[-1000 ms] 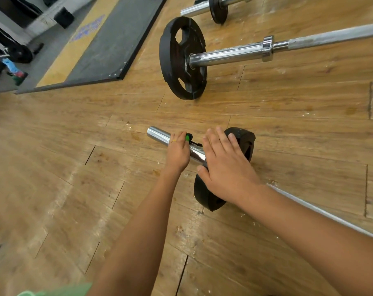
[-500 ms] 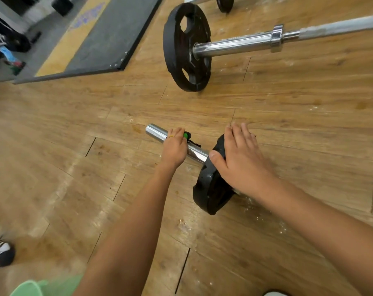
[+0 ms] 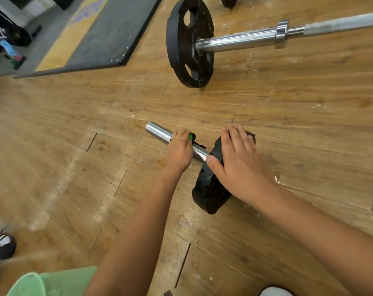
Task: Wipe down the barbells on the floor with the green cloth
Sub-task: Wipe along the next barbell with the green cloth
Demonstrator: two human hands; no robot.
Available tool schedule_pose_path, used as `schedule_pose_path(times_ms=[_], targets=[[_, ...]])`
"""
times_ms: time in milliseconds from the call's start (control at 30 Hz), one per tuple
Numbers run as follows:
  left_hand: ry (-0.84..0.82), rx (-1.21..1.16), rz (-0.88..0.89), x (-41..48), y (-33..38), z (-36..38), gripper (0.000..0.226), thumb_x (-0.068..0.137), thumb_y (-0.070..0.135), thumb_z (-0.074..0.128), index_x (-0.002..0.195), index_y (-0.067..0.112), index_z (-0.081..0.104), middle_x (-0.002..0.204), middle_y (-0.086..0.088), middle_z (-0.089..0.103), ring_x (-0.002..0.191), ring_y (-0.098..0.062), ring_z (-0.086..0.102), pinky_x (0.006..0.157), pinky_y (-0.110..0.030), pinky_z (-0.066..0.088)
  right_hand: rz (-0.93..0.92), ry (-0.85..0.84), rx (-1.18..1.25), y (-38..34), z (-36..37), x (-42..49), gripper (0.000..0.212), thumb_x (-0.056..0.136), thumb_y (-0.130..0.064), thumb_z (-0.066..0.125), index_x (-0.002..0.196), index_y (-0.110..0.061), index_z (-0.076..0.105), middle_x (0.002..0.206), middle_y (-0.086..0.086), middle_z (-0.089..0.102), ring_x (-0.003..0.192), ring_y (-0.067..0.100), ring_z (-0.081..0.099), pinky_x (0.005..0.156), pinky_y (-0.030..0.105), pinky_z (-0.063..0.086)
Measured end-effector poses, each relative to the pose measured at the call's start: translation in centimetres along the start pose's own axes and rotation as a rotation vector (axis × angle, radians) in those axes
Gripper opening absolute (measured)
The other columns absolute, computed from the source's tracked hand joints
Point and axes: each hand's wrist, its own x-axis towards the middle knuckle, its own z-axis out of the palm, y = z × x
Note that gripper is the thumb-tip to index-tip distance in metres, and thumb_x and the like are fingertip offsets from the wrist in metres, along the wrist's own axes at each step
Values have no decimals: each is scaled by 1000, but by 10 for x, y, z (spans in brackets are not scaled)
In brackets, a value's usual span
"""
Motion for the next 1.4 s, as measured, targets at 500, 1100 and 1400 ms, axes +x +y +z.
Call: schedule_pose_path(times_ms=[500,1100,1400], targets=[[29,-97,8,-37,-8,3,49,107,11,35,156,9,33,163,-9,30,155,-26,10,122,-26,4,-63,40,-37,-15,11,-17,78,102,-56,18,158,-9,-9,166,11,-17,151,23,-23,123,40,-12],[72,-171,-82,-44,-1,-4,46,108,7,34,153,1,36,162,-13,31,155,-31,8,127,-37,9,-114,76,-95,-27,31,-34,75,104,-51,22,159,-6,0,167,13,-6,154,28,-13,125,46,-3],[28,-181,0,-42,4,4,47,107,6,38,153,5,38,161,-13,33,156,-31,7,125,-33,5,-76,64,-13,-14,16,-18,74,104,-51,24,159,-8,0,168,10,-4,154,24,-12,125,41,-3]])
